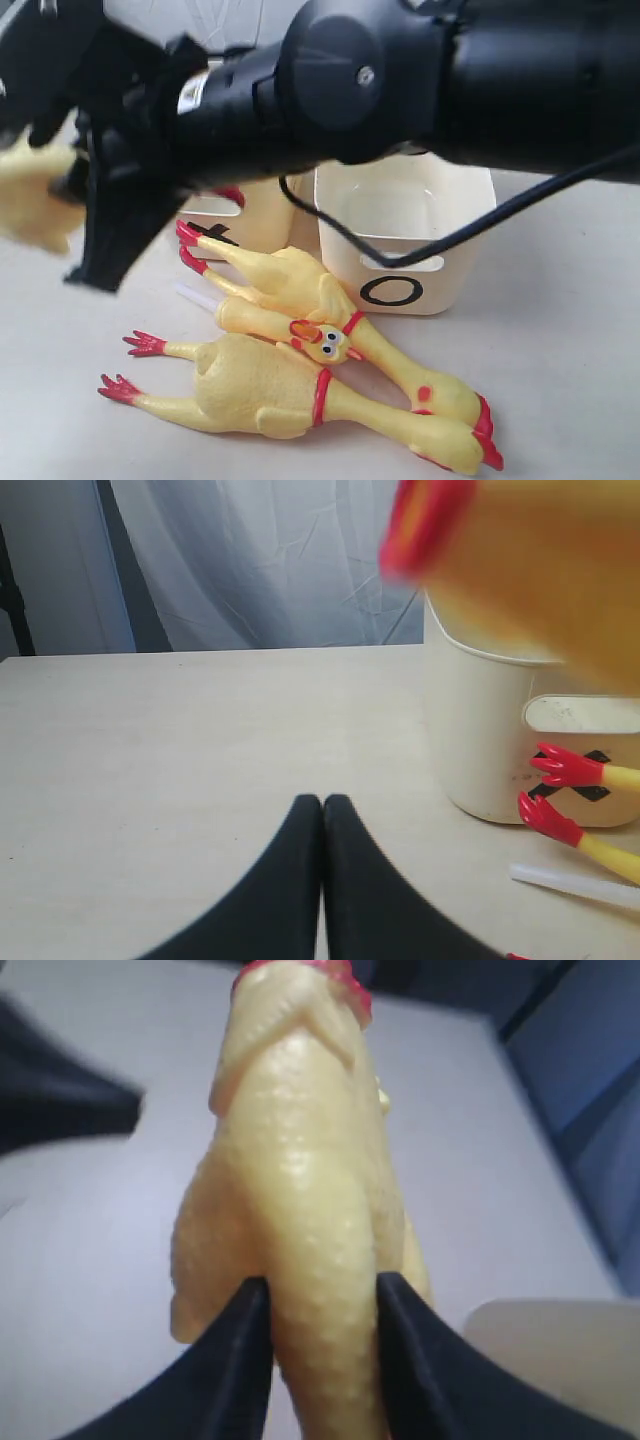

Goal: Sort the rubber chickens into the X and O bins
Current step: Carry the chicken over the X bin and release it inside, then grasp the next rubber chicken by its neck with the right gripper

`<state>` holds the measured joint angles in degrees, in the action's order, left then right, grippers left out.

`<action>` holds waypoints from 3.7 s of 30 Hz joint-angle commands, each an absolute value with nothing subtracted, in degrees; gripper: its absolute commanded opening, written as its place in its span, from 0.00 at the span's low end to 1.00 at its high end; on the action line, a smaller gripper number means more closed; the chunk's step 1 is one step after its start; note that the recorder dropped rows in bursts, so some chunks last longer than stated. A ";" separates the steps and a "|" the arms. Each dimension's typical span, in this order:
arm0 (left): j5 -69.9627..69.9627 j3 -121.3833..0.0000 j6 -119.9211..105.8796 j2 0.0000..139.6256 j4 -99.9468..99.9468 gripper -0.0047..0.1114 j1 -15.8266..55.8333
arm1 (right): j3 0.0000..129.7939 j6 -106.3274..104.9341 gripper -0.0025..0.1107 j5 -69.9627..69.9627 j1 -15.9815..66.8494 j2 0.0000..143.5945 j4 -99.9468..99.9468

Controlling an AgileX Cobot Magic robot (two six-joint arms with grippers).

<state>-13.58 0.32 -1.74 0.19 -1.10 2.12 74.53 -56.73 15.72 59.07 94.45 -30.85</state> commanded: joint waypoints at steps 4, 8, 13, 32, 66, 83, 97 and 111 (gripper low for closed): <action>-13.32 0.00 -1.66 0.00 -1.02 0.04 2.35 | 74.58 -56.69 0.16 -26.75 58.90 91.87 -37.46; -13.32 0.00 -1.66 0.00 -1.02 0.04 2.35 | 74.58 -50.99 0.16 -43.62 58.08 94.60 -40.52; -13.32 0.00 -1.66 0.00 -1.02 0.04 2.35 | 74.58 -33.23 0.16 -47.36 54.42 99.56 -40.06; -13.32 0.00 -1.66 0.00 -1.02 0.04 2.35 | 74.58 -0.90 0.16 -47.41 47.38 119.42 -28.18; -13.32 0.00 -1.66 0.00 -1.02 0.04 2.35 | 72.79 -10.33 0.38 63.92 48.02 79.60 0.00; -13.32 0.00 -1.66 0.00 -1.02 0.04 2.35 | 58.07 -26.35 0.53 41.70 48.02 91.61 -18.96; -13.32 0.00 -1.66 0.00 -1.02 0.04 2.35 | 58.07 -26.35 0.51 33.13 48.02 99.97 -18.29; -13.32 0.00 -1.66 0.00 -1.02 0.04 2.35 | 58.51 -26.09 0.10 42.57 48.02 90.52 -21.26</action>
